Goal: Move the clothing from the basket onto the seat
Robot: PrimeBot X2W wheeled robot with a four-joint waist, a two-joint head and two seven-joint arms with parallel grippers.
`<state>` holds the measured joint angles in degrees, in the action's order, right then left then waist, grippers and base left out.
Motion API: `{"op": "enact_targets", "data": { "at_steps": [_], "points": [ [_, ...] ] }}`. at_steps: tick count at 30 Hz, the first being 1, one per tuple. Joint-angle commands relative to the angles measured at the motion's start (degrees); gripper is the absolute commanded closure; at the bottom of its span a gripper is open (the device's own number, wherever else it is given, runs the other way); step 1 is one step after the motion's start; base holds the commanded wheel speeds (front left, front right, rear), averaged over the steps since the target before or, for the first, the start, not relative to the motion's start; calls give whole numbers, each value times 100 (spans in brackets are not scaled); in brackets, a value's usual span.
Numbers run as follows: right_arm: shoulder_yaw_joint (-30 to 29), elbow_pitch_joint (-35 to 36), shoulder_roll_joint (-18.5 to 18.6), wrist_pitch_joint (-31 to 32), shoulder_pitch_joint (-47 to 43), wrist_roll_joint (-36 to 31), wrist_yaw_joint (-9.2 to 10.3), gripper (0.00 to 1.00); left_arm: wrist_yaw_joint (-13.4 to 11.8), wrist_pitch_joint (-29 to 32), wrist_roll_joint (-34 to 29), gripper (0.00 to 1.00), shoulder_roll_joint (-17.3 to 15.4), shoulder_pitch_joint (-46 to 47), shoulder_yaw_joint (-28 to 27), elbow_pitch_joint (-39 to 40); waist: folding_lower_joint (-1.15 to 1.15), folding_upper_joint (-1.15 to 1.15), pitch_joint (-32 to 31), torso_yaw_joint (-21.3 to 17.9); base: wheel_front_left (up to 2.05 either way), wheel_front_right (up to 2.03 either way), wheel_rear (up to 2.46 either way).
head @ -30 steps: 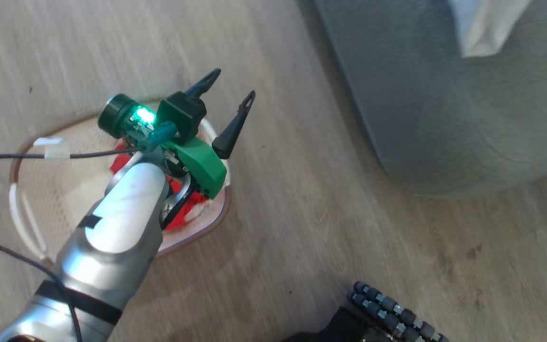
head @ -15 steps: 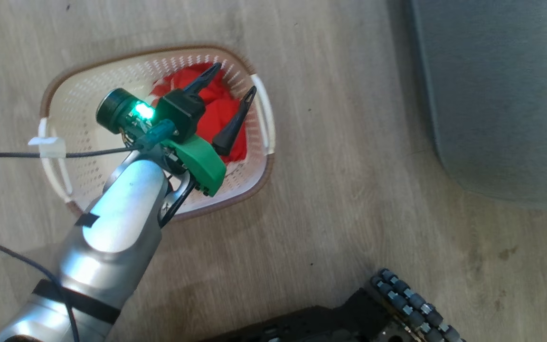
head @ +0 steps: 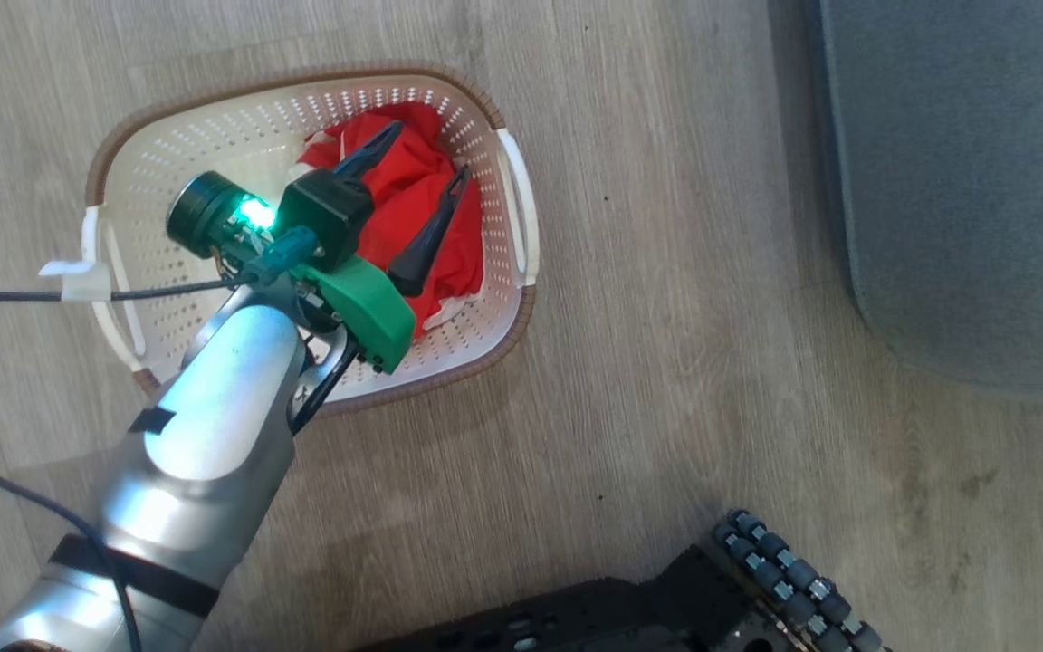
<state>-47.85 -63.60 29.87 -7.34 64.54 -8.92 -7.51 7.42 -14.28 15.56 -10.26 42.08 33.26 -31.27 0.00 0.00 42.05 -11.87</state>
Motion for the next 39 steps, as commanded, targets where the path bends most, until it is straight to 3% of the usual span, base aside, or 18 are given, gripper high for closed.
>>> {"op": "enact_targets", "data": {
  "at_steps": [1, 2, 3, 11, 17, 28, 30, 39],
  "points": [
    [2, 131, 190, -108, -209, 29, 2, 69, 6, -72, 1, 0, -116, -90, -152, 114, 0, 0, -40, -16, 0, 0, 0],
    [59, 28, 151, -198, -263, 50, 2, 69, 6, -72, 4, 0, -107, -94, -162, 101, 0, 0, -80, -25, 0, 0, 0],
    [160, -69, 118, -261, -306, 55, 2, 0, 6, -72, 4, 0, -98, -99, -172, 89, 0, 0, -120, -33, 0, 0, 0],
    [936, -582, 5, -649, -767, 384, 2, 0, 7, -72, 51, 0, -1, -262, -295, -14, 0, 0, -573, -4, 0, 0, 0],
    [1686, -453, -335, -757, -1389, 708, 2, 0, 7, -72, 82, 0, 126, -532, -514, -80, 0, 0, -1096, 100, 0, 0, 0],
    [3090, 1294, -874, -764, -2737, 1746, 2, 0, 5, -72, 73, 0, 344, -1147, -1242, -82, 0, 0, -2089, 471, 0, 0, 0],
    [3333, 1875, -979, -764, -3002, 1875, 2, 0, 4, -72, 37, 0, 385, -1310, -1487, -41, 0, 0, -2324, 578, 0, 0, 0],
    [3784, 3134, -1312, -765, -3631, 2101, 2, 0, -15, -72, -111, 0, 483, -1757, -2174, 114, 0, 0, -2895, 822, 0, 0, 0]
  ]
}}
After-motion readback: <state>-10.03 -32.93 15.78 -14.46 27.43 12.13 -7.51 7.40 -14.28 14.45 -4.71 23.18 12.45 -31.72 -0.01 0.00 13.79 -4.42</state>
